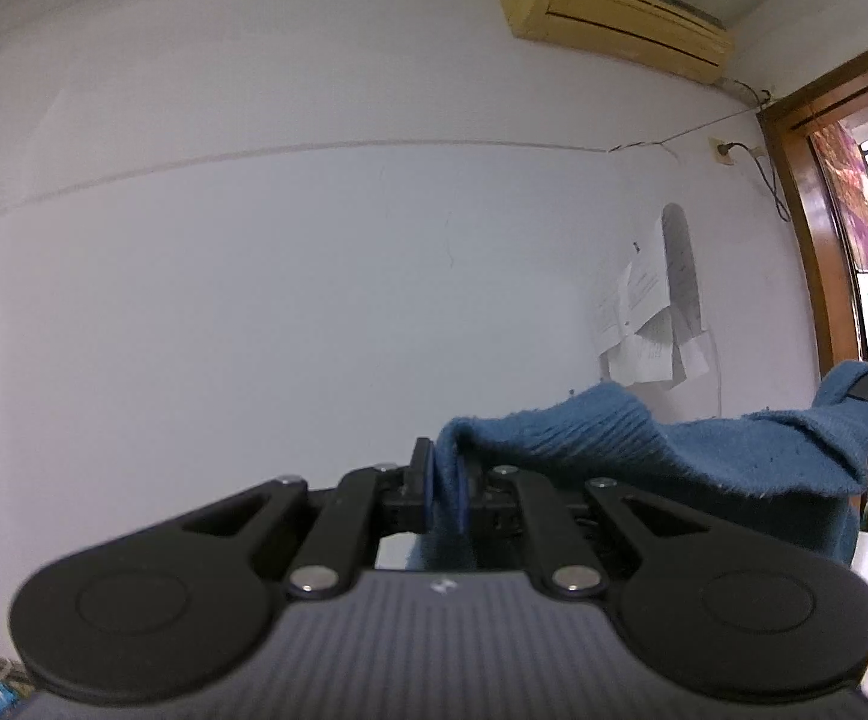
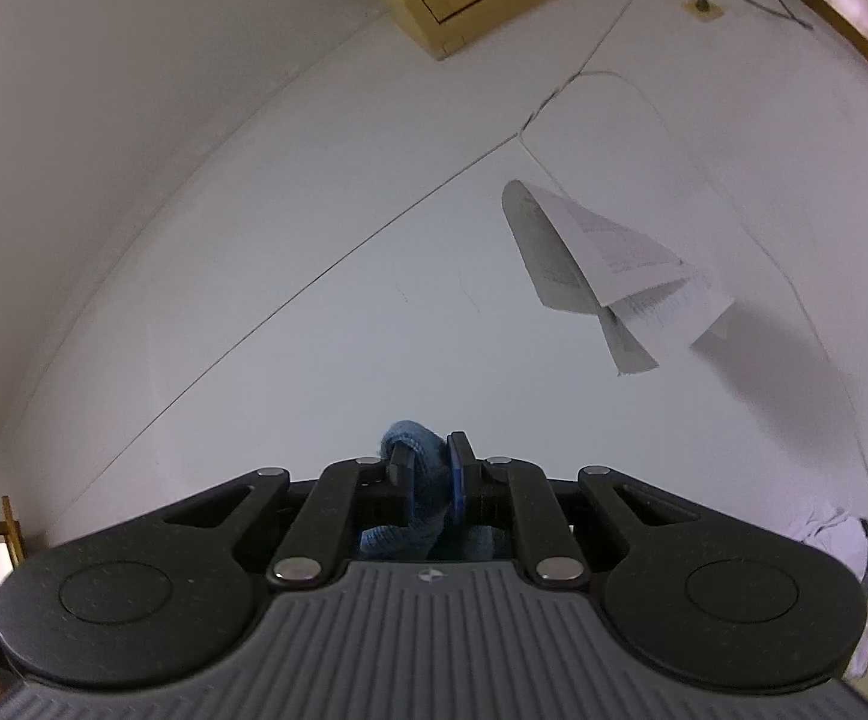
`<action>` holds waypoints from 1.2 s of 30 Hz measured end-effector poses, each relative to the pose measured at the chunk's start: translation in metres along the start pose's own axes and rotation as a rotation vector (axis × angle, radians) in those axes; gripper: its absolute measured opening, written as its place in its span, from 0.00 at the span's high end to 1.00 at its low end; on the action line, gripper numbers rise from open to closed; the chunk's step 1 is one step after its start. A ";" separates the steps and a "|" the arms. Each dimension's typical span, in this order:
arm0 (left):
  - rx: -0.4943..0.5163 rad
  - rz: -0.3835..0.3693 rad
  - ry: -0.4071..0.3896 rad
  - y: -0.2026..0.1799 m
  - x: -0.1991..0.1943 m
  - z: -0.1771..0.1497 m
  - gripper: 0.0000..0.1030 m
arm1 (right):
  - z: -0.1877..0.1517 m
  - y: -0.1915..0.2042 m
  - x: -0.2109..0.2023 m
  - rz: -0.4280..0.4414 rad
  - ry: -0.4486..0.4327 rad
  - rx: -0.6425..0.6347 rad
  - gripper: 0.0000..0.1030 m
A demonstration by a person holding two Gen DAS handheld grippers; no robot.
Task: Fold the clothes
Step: 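Lift the blue sweater high by its hem with both grippers, then lower the blue sweater back onto the bed sheet with both grippers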
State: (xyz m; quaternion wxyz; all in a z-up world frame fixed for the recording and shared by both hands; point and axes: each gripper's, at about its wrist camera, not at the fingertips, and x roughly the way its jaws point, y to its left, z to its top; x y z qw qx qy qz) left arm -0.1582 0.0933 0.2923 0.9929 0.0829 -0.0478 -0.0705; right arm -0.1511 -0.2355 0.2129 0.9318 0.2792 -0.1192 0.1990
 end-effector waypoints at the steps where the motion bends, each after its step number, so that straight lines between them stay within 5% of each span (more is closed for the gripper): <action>1: 0.010 0.006 0.003 -0.002 -0.004 -0.001 0.92 | -0.001 0.000 -0.001 -0.008 0.000 0.001 0.89; 13: 0.011 0.081 0.295 -0.033 0.051 -0.072 0.91 | -0.048 -0.041 0.012 -0.107 0.096 0.010 0.89; 26: -0.059 0.285 0.661 -0.044 0.187 -0.222 0.85 | -0.147 -0.142 0.108 -0.213 0.421 -0.020 0.89; 36: -0.048 0.432 0.751 -0.065 0.242 -0.304 0.82 | -0.226 -0.208 0.162 -0.279 0.651 -0.043 0.89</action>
